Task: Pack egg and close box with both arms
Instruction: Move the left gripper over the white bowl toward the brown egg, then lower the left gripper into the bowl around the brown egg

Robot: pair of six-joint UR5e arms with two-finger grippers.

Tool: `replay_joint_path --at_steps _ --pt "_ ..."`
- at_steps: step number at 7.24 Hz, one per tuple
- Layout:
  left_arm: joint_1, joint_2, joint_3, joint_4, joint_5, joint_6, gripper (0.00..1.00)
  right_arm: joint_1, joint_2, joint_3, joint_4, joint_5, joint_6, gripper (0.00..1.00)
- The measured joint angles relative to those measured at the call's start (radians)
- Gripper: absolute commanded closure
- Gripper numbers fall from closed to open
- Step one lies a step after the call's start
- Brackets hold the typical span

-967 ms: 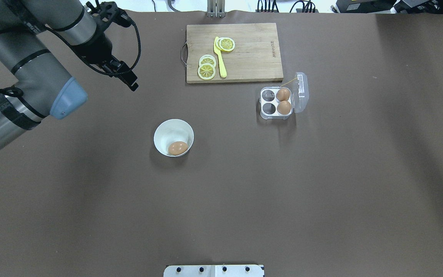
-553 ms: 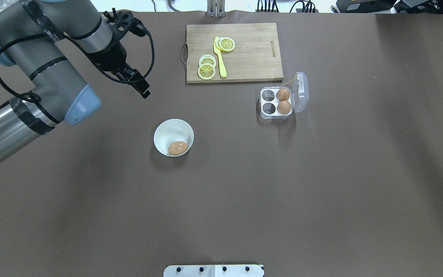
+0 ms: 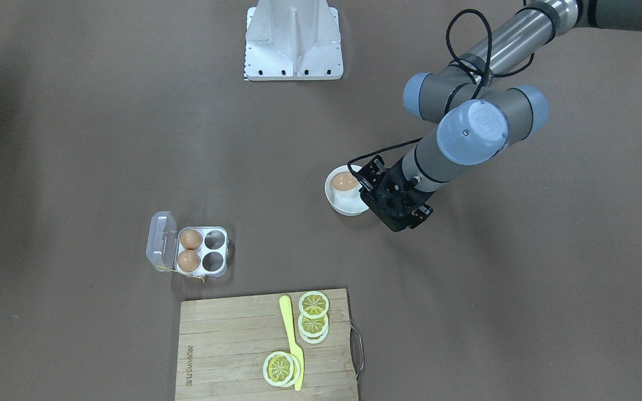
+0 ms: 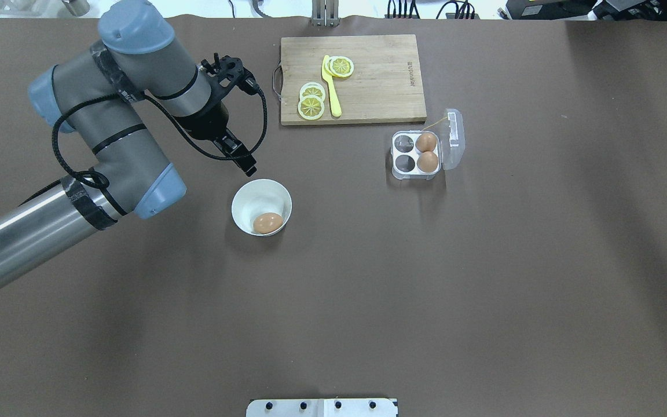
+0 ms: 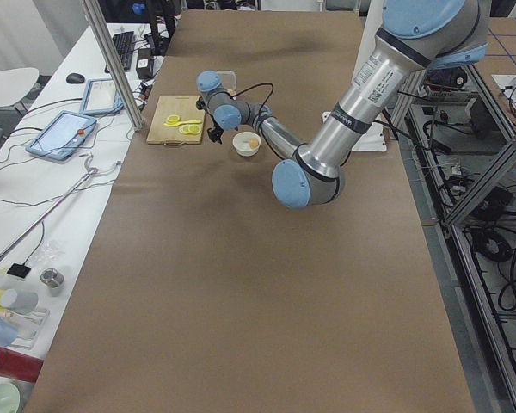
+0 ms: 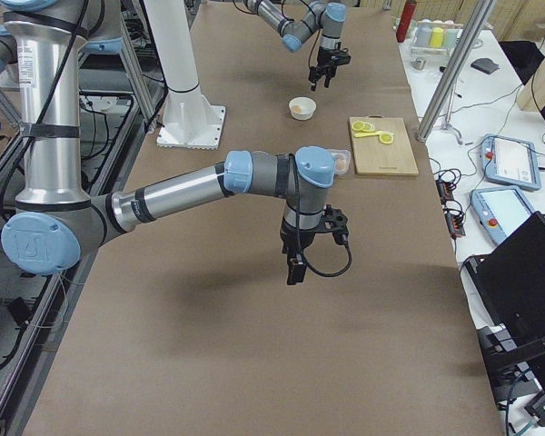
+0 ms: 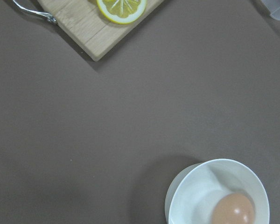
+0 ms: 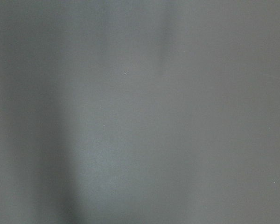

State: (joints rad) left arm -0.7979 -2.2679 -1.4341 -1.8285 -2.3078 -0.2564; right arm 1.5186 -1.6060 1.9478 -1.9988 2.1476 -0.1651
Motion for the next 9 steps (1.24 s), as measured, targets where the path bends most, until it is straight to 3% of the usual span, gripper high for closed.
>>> replay_joint_path --at_steps 5,9 --pt "0.063 -0.004 -0.003 0.002 0.080 -0.001 0.20 0.000 0.000 -0.004 0.000 0.000 -0.001 0.00" --pt "0.073 0.009 -0.023 0.003 0.089 -0.003 0.17 0.000 0.002 -0.004 0.001 0.001 0.001 0.00"
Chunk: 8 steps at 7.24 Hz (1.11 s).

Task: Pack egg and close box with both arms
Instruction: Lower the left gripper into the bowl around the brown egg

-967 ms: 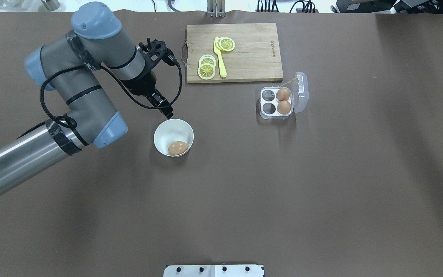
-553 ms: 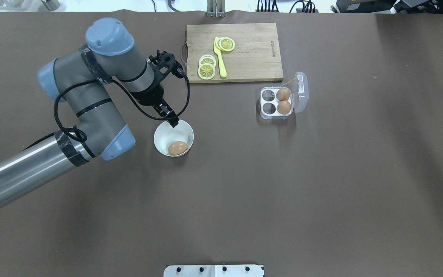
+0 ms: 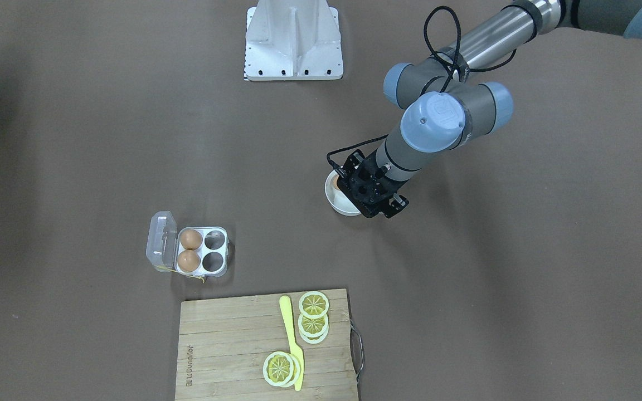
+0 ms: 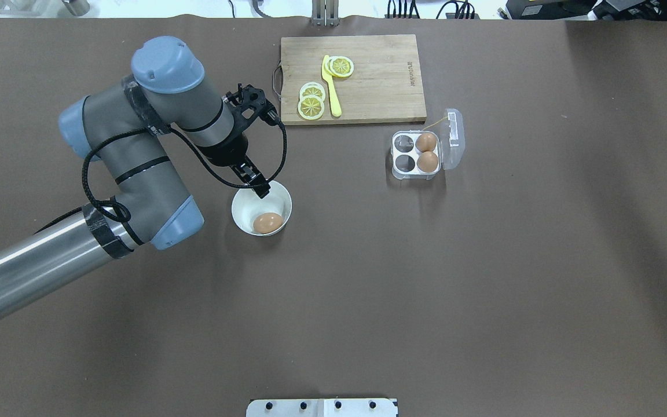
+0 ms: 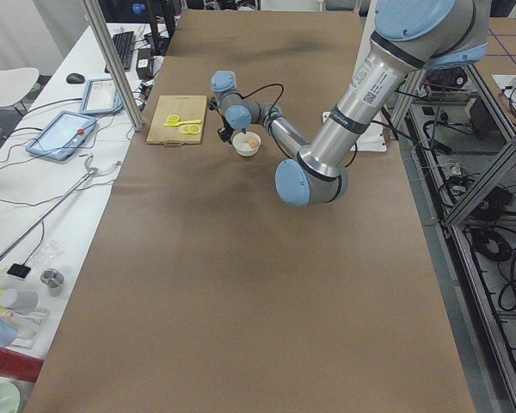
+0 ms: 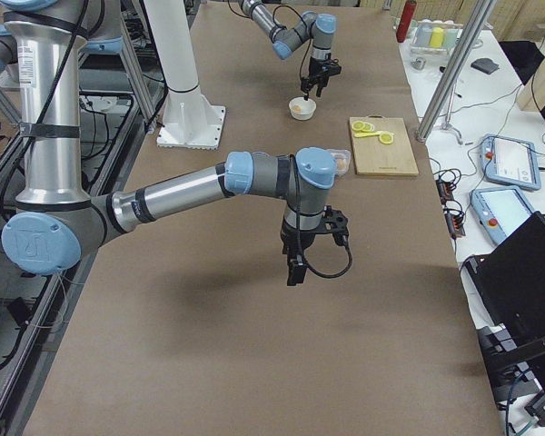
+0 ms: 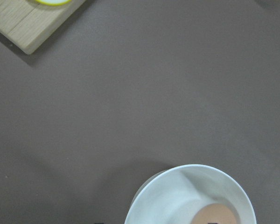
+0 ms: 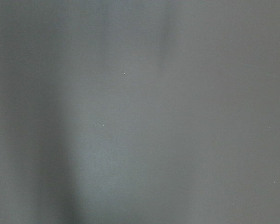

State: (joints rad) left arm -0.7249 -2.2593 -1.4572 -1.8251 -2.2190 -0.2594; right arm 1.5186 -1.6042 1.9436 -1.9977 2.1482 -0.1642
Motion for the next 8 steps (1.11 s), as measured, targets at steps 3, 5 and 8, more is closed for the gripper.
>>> replay_joint_path --at_steps 3,5,8 --pt "0.039 0.010 -0.014 0.000 0.036 -0.008 0.17 0.000 0.003 0.000 0.000 -0.001 0.000 0.00" --pt "0.072 0.014 -0.020 0.000 0.067 -0.010 0.17 -0.002 0.004 -0.001 0.000 0.000 0.000 0.00" --pt "0.083 0.045 -0.062 0.000 0.077 -0.011 0.18 -0.006 0.004 -0.001 -0.001 0.000 0.000 0.00"
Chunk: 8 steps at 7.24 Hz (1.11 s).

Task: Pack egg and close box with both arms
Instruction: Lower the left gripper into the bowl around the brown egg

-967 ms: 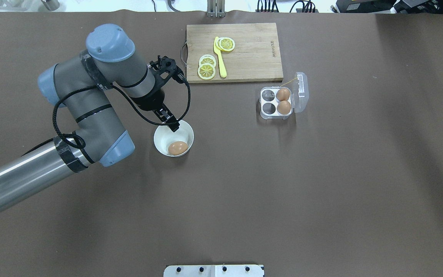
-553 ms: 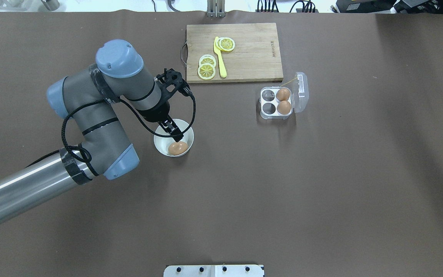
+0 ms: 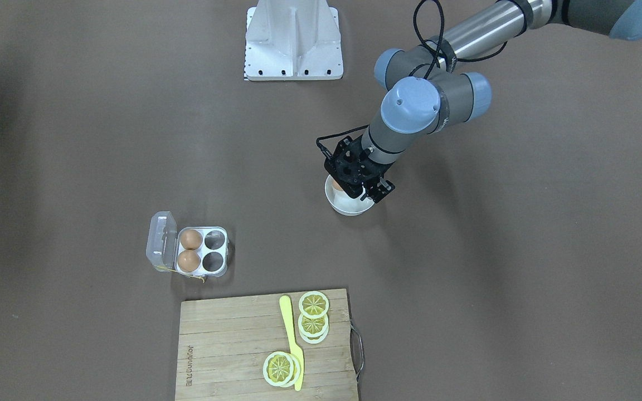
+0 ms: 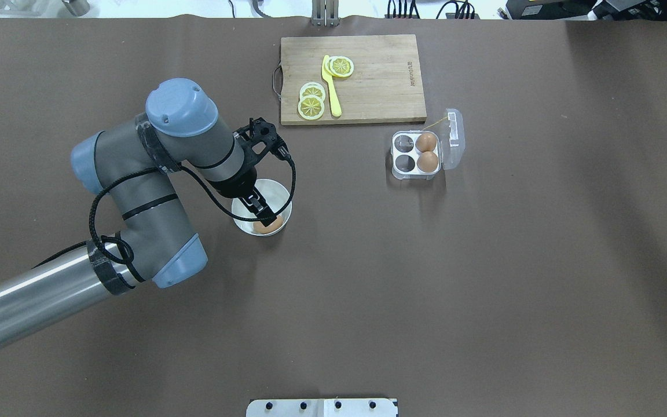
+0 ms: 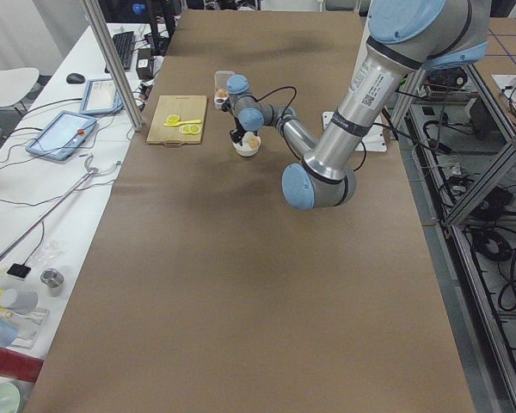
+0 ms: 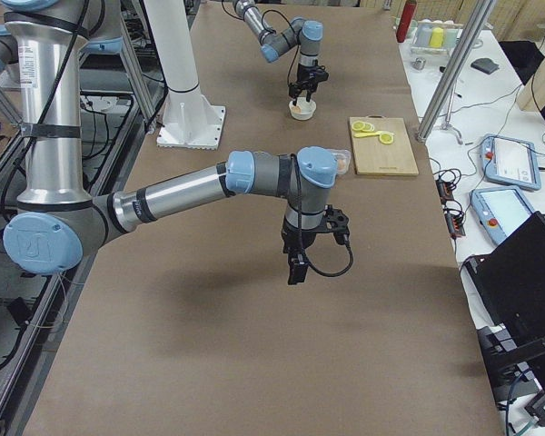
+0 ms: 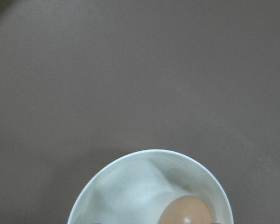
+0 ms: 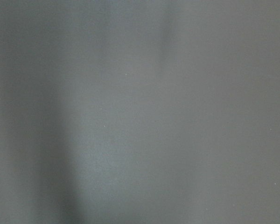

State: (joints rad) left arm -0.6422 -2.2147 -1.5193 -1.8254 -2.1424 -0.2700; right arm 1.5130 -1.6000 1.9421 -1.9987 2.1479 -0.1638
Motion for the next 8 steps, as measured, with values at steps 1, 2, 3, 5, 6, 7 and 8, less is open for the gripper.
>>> replay_joint_path --at_steps 1,2,3,5,6,7,8 --pt "0.002 0.004 -0.003 0.000 0.001 0.000 0.18 0.000 0.000 0.000 0.000 0.001 0.001 0.00" --pt "0.007 0.005 -0.002 0.001 0.001 0.001 0.18 0.000 0.000 0.000 0.000 0.001 0.001 0.00" --pt "0.012 0.005 0.004 0.000 0.001 0.002 0.18 -0.001 0.000 0.000 0.000 0.001 0.000 0.00" --pt "0.021 0.001 0.017 0.000 0.001 0.004 0.18 -0.002 -0.001 0.000 0.000 0.000 0.000 0.00" --pt "0.024 -0.001 0.019 0.000 0.001 0.005 0.18 -0.003 -0.002 -0.001 0.000 0.000 0.000 0.00" --pt "0.025 -0.002 0.021 0.000 0.001 0.005 0.18 -0.003 -0.002 -0.002 0.001 0.000 -0.001 0.00" --pt "0.026 -0.003 0.021 0.000 0.001 0.005 0.18 -0.004 -0.003 -0.004 0.001 0.000 -0.001 0.00"
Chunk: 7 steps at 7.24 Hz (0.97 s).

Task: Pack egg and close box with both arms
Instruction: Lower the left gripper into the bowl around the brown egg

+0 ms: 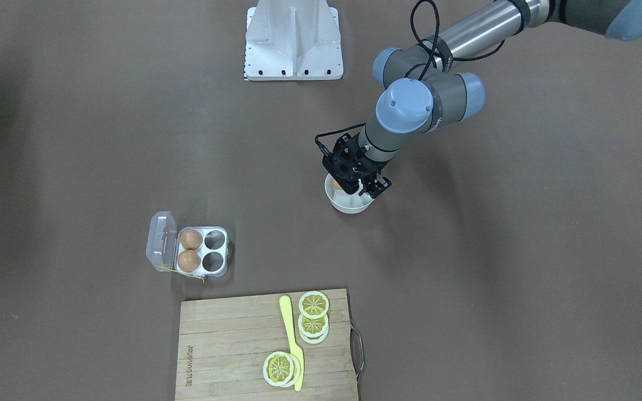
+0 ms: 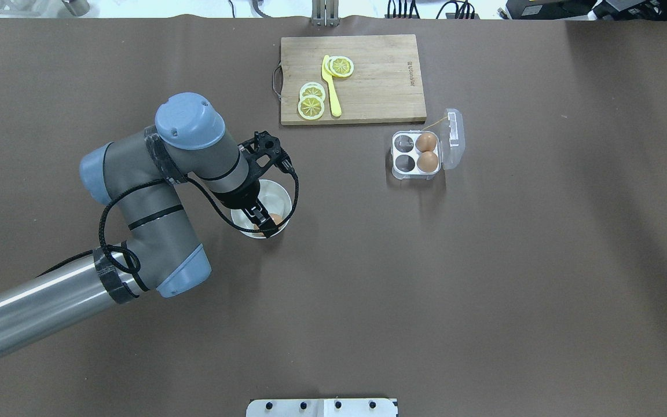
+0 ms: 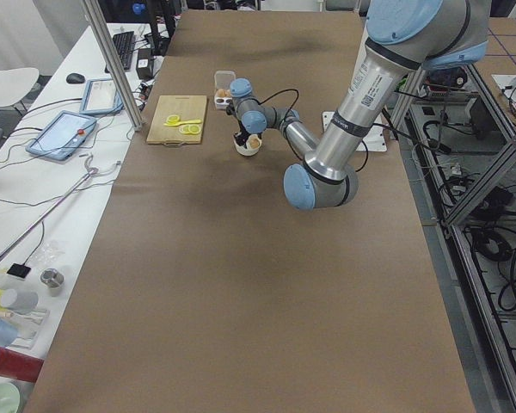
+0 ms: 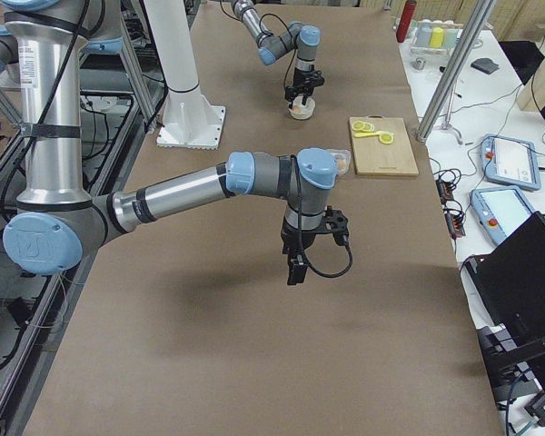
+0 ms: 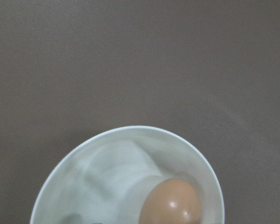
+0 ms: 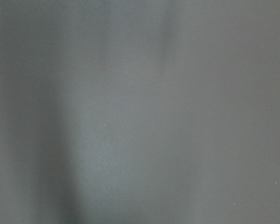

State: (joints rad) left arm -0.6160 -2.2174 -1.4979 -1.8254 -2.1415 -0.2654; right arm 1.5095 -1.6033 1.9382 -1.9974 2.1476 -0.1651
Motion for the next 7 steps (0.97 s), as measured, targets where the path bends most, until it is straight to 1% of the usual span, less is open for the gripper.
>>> replay_joint_path --at_steps 7 --pt "-0.007 -0.009 -0.019 0.007 -0.002 0.000 0.18 0.000 -0.002 -0.002 0.000 0.000 -0.001 0.00"
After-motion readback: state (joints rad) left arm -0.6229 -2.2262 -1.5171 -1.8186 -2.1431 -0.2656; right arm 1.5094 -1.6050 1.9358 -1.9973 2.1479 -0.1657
